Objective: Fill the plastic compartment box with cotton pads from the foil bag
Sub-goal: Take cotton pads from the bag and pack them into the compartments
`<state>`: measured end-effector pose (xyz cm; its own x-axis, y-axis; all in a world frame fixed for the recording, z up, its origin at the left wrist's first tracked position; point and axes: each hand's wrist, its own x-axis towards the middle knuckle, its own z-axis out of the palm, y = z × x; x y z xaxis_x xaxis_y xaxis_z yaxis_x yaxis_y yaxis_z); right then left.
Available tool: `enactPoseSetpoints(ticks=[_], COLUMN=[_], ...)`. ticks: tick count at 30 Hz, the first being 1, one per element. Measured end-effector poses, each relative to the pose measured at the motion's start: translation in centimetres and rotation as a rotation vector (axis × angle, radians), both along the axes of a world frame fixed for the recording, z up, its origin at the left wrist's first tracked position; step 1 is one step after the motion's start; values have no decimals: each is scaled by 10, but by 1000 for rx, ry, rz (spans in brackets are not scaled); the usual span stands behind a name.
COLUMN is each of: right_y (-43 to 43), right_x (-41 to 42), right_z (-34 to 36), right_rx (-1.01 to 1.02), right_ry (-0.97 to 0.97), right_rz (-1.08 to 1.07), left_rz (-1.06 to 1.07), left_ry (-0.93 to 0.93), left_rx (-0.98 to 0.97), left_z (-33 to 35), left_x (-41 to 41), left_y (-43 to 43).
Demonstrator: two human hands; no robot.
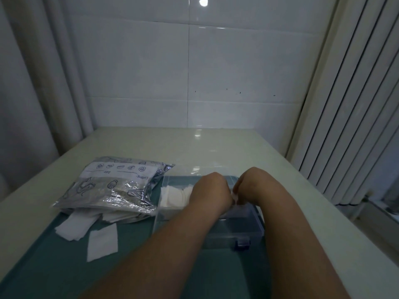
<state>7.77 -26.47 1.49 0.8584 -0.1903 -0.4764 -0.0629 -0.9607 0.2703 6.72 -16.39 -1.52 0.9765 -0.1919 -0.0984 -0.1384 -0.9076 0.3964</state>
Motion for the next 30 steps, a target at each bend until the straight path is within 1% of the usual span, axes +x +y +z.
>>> enactPoseSetpoints(ticks=[6,9,11,14,15,18,22,25,30], right_y=[0,1,2,1,2,5,15,25,45], right_x=[-8,-11,-15,-21,-22,-26,-36,-42,-52], right_z=[4,7,11,17,17,17,21,23,21], right_rx=[8,20,54,158,199,346,475,553,601], right_ry=[-2,-13,-56,-200,-254,-414,-486,-562,-603], right_rz=[12,4,-17,-65,-87,-152,-168,-150,-74], left_rz=[-20,-29,-42,-38,-34,-8,4,24,61], left_ry=[97,79,46,-108,-143,-210,-245,-271,-342], left_rx=[89,63,10,-207,-253,-333,-404,-420,-434], left_z=[11,12,11,13,16,21,23,25,29], left_x=[1,-1,-5,-16,-21,-28,-32,-35,-44], left_y=[-2,-1,5,19,24,35,50,64,91])
